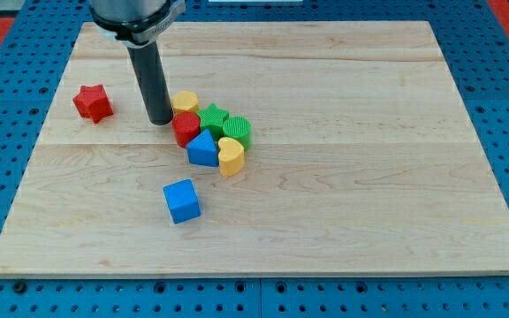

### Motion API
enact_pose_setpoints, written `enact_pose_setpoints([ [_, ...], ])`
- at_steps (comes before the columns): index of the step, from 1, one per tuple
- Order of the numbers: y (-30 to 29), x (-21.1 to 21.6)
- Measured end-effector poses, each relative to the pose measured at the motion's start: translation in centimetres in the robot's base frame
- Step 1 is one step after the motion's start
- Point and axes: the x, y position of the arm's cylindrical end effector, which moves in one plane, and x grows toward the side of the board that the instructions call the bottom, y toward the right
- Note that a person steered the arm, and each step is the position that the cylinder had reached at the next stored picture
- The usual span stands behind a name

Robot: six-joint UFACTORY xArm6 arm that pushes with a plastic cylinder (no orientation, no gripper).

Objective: Push the red star above the yellow hexagon

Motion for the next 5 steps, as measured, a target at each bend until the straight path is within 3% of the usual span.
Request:
enact_pose_setpoints([
  [1, -2.1, 3.6],
  [2, -12.6, 3.1],
  [3, -14.1, -1.9],
  [5, -0.3, -6.9],
])
